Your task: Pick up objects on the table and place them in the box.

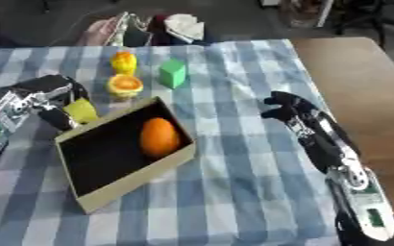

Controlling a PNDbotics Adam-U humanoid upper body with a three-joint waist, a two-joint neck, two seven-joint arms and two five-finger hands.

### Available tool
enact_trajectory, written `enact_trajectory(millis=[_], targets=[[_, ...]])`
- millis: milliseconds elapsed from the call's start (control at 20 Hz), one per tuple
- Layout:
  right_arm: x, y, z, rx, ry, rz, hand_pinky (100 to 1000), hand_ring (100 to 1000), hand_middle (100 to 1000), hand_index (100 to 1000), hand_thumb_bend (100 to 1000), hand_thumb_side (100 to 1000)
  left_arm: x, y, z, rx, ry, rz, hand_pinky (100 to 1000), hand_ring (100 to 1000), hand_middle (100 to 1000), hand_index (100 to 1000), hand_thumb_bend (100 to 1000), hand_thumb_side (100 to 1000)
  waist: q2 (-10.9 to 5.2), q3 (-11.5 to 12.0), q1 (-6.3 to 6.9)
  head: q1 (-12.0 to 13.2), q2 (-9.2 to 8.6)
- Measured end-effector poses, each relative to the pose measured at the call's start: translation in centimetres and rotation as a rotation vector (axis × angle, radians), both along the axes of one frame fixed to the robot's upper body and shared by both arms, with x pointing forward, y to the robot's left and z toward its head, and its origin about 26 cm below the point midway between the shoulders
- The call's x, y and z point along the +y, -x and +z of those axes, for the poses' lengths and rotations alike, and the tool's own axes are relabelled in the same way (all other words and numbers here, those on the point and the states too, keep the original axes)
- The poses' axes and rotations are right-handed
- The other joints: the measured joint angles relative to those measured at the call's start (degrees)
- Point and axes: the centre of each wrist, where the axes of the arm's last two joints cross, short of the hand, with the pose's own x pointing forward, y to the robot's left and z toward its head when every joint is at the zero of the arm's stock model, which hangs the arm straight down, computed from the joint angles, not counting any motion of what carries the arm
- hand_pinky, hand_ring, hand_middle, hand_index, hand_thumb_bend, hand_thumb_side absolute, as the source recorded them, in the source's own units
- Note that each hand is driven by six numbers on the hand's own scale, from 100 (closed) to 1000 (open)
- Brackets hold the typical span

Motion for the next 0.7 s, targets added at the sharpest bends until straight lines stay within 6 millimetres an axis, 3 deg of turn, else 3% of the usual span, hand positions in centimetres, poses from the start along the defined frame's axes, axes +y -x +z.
enact_trajectory(millis=[50,300,700], targets=[[0.0,0.0,0.0,0.0,0.0,0.0,911,737,788,873,100,632,0.0,0.0,0.0,-0.005,0.0,0.0,543,469,505,671,339,100,0.0,0.0,0.0,0.0,0.0],[0.0,0.0,0.0,0.0,0.0,-0.001,911,737,789,873,100,631,0.5,0.8,1.7,-0.085,-0.008,-0.017,535,458,490,659,342,100,0.0,0.2,0.0,-0.3,0.0],[-0.1,0.0,0.0,0.0,-0.002,-0.007,911,737,788,874,100,630,-0.1,5.3,8.6,-0.226,0.007,-0.177,545,467,495,664,340,100,0.0,0.6,0.02,-1.1,0.0]])
